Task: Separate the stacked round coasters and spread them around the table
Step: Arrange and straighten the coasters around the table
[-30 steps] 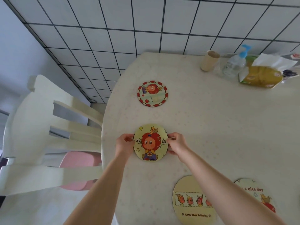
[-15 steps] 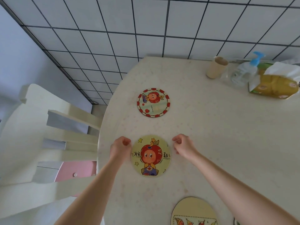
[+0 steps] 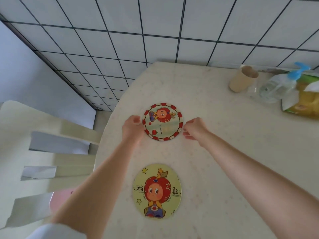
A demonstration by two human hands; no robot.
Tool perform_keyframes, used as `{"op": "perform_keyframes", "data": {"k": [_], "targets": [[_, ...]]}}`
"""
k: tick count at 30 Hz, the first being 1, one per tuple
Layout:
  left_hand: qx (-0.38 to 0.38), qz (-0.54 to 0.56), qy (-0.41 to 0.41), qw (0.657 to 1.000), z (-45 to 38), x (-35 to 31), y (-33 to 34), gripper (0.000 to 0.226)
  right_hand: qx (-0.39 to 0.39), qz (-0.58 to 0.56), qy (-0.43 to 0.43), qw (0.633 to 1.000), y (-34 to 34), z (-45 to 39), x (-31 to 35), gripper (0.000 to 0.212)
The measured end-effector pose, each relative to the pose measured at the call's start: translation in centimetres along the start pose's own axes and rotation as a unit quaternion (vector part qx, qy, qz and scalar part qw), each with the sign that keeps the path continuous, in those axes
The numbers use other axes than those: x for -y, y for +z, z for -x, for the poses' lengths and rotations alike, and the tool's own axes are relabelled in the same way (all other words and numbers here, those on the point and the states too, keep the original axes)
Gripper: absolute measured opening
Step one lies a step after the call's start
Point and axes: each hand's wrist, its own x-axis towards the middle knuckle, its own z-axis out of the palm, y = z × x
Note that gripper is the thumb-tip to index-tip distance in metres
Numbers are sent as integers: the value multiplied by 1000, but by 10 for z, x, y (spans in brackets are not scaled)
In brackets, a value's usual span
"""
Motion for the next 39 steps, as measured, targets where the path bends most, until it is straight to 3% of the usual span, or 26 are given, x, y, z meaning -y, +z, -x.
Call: {"op": "perform_keyframes", "data": {"k": [4,8,13,18,24,30,35,39], "targets": [[16,-101,91,991,-28,-22,7,38,58,-99,101,988,9,4,3,17],[69,-147,137,977,-45,-38,20,43,75,-155,121,978,20,0,-6,22],[108,-170,125,971,-52,-39,16,44,28,-184,66,980,29,-9,-21,15],[120,6,3,993,-40,-29,3,2,22,-160,-14,987,24,-19,-6,23],[144,109,-97,979,0,1,-5,10,13,-102,-84,991,13,-35,28,29],[74,92,-37,992,22,19,-1,8,-7,15,-145,989,14,-43,16,22],[43,-16,42,998,18,15,0,6,-34,21,-164,986,13,-44,9,23],[28,-37,49,998,9,11,-3,9,-38,45,-180,982,14,-48,12,25]]}}
